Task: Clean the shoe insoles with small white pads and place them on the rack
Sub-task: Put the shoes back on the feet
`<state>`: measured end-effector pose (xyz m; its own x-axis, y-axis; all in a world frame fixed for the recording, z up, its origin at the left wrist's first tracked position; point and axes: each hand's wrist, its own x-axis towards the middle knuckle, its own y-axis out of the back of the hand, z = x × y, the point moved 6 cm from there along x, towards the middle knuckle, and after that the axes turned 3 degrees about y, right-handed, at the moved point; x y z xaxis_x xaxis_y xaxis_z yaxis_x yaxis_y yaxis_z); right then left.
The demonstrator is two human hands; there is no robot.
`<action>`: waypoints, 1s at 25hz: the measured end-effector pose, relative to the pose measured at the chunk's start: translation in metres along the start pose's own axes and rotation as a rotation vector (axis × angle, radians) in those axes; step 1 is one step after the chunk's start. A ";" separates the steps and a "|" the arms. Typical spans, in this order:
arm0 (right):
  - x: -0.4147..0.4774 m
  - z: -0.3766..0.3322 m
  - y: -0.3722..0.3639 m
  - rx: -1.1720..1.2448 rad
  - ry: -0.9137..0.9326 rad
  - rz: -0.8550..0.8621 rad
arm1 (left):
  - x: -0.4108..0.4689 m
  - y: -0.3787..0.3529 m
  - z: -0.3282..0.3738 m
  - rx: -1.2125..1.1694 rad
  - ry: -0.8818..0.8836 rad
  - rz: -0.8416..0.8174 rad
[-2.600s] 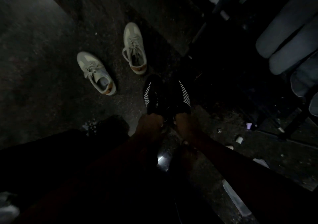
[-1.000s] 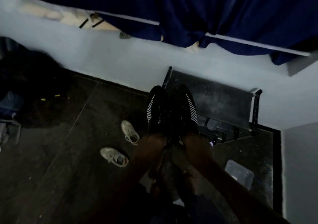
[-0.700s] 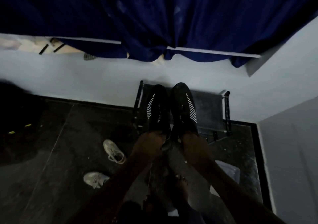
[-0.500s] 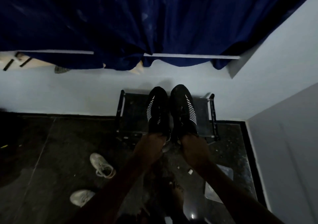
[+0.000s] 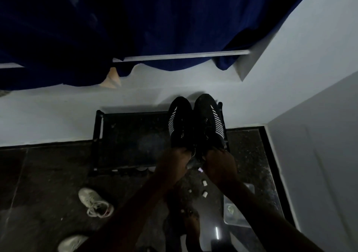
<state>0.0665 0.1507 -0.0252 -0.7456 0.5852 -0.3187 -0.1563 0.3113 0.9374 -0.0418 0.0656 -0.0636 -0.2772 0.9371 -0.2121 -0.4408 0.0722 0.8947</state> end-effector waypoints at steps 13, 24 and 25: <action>0.041 0.035 -0.058 0.010 0.019 0.005 | 0.046 -0.061 -0.001 0.084 0.028 -0.048; 0.041 0.046 -0.071 0.038 0.049 0.010 | 0.038 -0.051 0.006 0.110 -0.011 0.148; 0.037 0.047 -0.067 0.027 0.027 0.030 | 0.036 -0.049 0.007 0.113 0.007 0.160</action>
<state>0.0797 0.1865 -0.1069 -0.7667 0.5746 -0.2865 -0.1162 0.3147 0.9421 -0.0243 0.0982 -0.1125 -0.3424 0.9372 -0.0666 -0.2918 -0.0386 0.9557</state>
